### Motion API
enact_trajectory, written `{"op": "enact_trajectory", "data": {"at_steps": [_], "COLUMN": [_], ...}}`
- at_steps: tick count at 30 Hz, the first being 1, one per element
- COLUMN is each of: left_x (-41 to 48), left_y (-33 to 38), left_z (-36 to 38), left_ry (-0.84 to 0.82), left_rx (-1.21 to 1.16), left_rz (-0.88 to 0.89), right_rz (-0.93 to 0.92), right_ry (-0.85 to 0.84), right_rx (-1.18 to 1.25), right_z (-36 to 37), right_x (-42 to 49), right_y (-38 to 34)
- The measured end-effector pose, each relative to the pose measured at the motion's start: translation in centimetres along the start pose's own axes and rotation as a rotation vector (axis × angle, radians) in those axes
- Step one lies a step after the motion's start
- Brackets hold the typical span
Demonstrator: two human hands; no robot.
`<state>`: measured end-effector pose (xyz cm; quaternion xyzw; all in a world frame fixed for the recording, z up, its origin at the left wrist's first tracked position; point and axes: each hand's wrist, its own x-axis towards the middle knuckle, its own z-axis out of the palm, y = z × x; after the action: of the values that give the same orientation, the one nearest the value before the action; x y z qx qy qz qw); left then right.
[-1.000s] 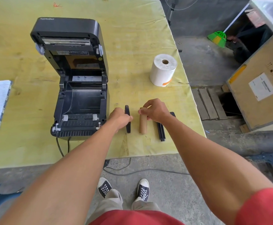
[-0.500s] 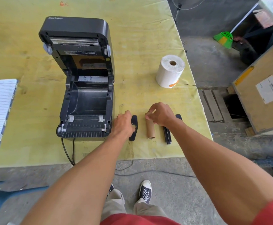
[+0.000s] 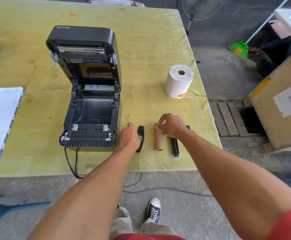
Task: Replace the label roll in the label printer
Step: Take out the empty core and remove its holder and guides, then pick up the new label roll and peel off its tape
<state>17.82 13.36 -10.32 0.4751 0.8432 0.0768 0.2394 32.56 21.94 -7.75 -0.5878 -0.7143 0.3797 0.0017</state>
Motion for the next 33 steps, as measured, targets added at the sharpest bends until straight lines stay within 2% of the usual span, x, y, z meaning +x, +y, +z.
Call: {"op": "enact_trajectory", "data": {"at_steps": [7, 17, 21, 26, 33], "left_x": [-0.7, 2.7, 3.5, 5.3, 9.3], "left_y": [0.6, 4.5, 7.2, 10.8, 16.8], "left_z": [-1.3, -8.9, -10.6, -10.7, -8.5], "left_ry": [0.035, 0.130, 0.098, 0.028, -0.044], "left_rx": [-0.035, 0.035, 0.074, 0.075, 0.098], "left_rz": [0.028, 0.298, 0.425, 0.541, 0.581], "right_rz": [-0.013, 0.078, 0.146, 0.204, 0.204], "right_ry": [0.033, 0.213, 0.283, 0.286, 0.250], "right_rx": [-0.016, -0.124, -0.078, -0.002, 0.020], "right_z": [-2.6, -7.1, -7.0, -7.3, -9.8], "right_x": [-1.1, -2.8, -3.2, -1.9, 3.9], "right_y": [-0.4, 0.0, 0.8, 1.8, 4.7]}}
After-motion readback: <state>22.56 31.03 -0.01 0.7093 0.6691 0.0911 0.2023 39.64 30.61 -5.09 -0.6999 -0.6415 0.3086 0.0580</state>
